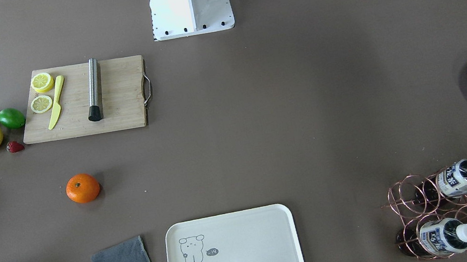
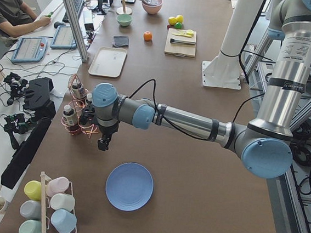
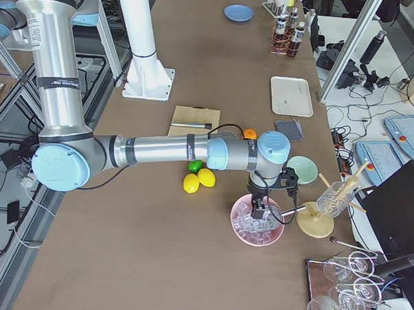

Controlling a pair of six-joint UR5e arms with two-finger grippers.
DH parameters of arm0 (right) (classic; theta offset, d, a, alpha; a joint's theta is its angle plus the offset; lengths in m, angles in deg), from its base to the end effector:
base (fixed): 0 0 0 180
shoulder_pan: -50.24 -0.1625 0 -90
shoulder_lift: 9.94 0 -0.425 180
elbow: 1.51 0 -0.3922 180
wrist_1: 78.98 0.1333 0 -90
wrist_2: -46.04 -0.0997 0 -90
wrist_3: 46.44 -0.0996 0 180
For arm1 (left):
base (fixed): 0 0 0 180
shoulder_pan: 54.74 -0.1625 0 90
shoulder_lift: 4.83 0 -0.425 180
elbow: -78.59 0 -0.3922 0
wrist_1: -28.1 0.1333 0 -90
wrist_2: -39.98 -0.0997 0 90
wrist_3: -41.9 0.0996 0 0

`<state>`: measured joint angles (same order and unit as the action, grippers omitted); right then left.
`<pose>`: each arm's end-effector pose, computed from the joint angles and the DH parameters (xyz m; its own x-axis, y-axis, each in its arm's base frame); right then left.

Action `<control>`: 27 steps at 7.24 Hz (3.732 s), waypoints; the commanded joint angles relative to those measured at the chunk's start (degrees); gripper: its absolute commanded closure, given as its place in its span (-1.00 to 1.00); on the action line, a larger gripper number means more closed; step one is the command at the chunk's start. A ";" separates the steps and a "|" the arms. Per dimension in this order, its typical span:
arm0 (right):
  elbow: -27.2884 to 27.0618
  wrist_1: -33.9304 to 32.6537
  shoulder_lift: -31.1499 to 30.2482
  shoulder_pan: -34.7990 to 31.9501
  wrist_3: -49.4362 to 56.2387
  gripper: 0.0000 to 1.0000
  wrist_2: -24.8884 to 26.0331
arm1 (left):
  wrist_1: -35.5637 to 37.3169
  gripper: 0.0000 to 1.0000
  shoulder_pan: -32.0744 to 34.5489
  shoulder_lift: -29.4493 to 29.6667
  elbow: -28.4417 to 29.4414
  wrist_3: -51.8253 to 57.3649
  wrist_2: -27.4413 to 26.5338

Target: Pick orange to plate

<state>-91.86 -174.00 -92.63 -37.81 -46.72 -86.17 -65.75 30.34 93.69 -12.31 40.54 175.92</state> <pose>0.0478 -0.5477 0.6009 0.7394 -0.0513 0.6714 0.0304 0.9986 0.0428 -0.0132 -0.5660 0.5631 0.6805 0.2009 -0.7047 -0.0673 0.9748 0.2129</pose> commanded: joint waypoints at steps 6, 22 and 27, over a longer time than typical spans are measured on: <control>-0.62 -0.96 -0.89 -1.16 0.02 -1.00 -1.56 | -0.10 -0.95 -1.14 0.44 -0.85 -3.12 0.12; -8.42 1.50 -4.40 3.84 -0.24 -1.00 -9.10 | -19.50 -0.95 0.79 -5.97 20.37 10.82 -3.82; -12.05 1.59 -5.81 5.43 0.02 -1.00 -11.85 | -27.70 -0.94 2.38 -3.61 35.26 10.77 -3.57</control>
<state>-103.53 -172.41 -98.33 -32.62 -46.66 -97.99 -92.41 32.71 89.33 20.51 51.55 172.37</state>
